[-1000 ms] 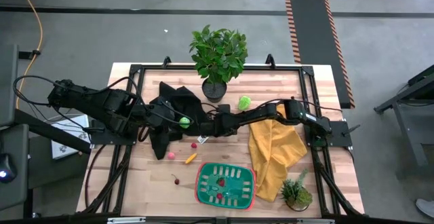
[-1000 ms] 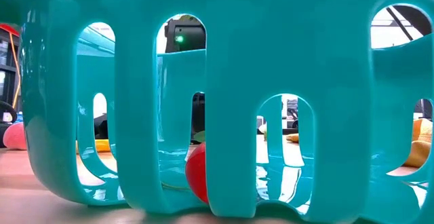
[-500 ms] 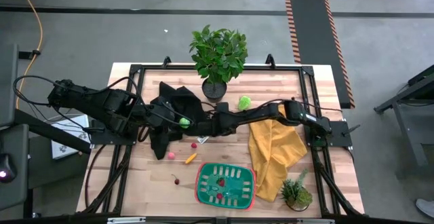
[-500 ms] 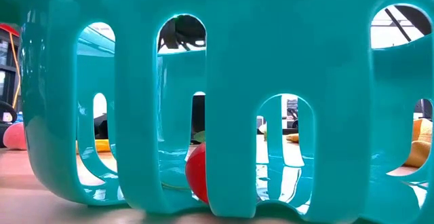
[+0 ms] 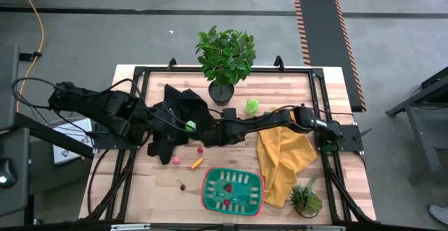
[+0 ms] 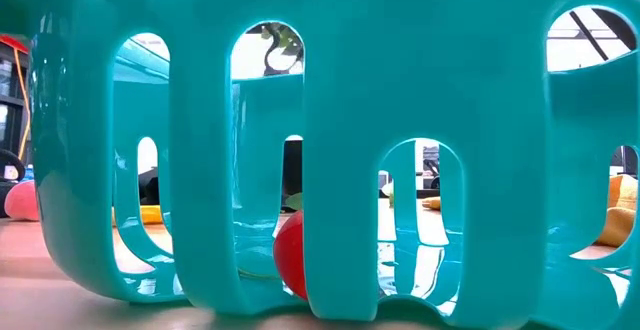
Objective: Pick and placing Produce into tupperware
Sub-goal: Put the blueberry into the blue bin
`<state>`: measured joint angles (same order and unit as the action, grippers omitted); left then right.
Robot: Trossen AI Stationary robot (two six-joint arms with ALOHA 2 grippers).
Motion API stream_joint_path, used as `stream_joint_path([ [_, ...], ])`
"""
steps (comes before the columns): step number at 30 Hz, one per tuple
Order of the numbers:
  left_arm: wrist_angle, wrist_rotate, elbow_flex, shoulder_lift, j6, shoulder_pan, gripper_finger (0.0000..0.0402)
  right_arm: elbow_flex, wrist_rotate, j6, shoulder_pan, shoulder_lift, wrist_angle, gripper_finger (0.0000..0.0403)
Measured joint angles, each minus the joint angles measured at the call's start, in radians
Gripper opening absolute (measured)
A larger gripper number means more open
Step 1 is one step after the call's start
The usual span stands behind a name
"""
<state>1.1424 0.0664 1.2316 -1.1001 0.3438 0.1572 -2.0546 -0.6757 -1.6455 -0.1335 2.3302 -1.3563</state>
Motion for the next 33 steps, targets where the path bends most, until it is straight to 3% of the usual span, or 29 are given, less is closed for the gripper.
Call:
stream_joint_path([
  [22,-0.003,-0.032,0.0,0.176,0.002,0.0,0.0111,-0.303,0.047,-0.012,-0.136,-0.001,-0.181,0.0048],
  [33,0.0,-0.011,0.0,0.199,-0.007,0.0,0.0111,-0.301,0.135,-0.004,-0.228,-0.037,-0.145,0.0048],
])
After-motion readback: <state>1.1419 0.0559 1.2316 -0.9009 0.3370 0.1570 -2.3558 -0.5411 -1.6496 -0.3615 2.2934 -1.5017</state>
